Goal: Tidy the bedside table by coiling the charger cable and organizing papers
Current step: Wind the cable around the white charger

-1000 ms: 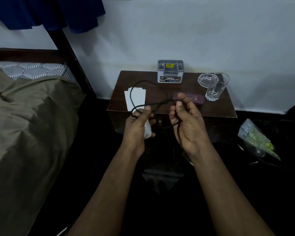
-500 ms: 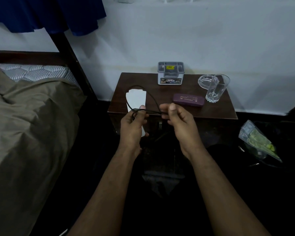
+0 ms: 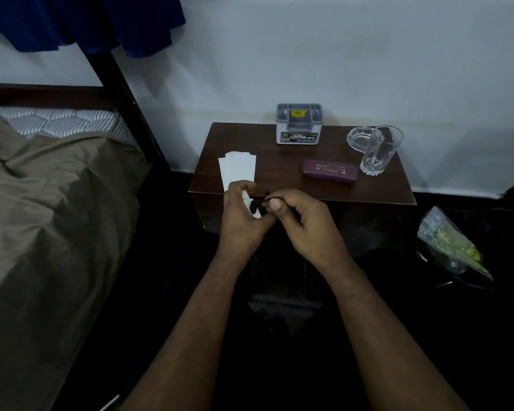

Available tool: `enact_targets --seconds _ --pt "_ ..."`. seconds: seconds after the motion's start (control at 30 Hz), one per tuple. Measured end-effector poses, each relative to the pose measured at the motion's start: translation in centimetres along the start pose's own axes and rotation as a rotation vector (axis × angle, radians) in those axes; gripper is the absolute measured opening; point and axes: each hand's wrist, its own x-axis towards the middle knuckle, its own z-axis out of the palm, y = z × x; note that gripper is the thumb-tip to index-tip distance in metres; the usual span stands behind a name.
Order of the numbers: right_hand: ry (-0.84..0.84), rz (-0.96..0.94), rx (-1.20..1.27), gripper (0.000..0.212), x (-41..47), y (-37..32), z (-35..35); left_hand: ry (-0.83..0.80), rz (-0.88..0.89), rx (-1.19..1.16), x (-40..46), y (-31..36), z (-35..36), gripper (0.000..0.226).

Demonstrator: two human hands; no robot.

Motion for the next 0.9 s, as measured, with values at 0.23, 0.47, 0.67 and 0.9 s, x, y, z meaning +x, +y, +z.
enact_targets --seconds 0.23,0.47,0.67,0.9 --pt "0.097 0.123 0.228 0.026 0.4 -0.7 -0.3 -0.135 0.013 -0.142 -0.4 0.9 0.5 0.038" --pt "0.041 0.196 0.307 0.025 0.4 -1.0 -0.9 0.006 -0.073 -0.564 0.0 1.6 -0.2 0.045" --pt "-0.344 0.264 0.272 0.035 -0.3 -1.0 -0.1 0.185 -0.133 -0.591 0.4 1.0 -0.4 0.065" --pt "-0.492 0.248 -0.033 0.034 -0.8 -0.1 0.4 0.116 -0.309 -0.478 0.4 1.6 -0.9 0.078"
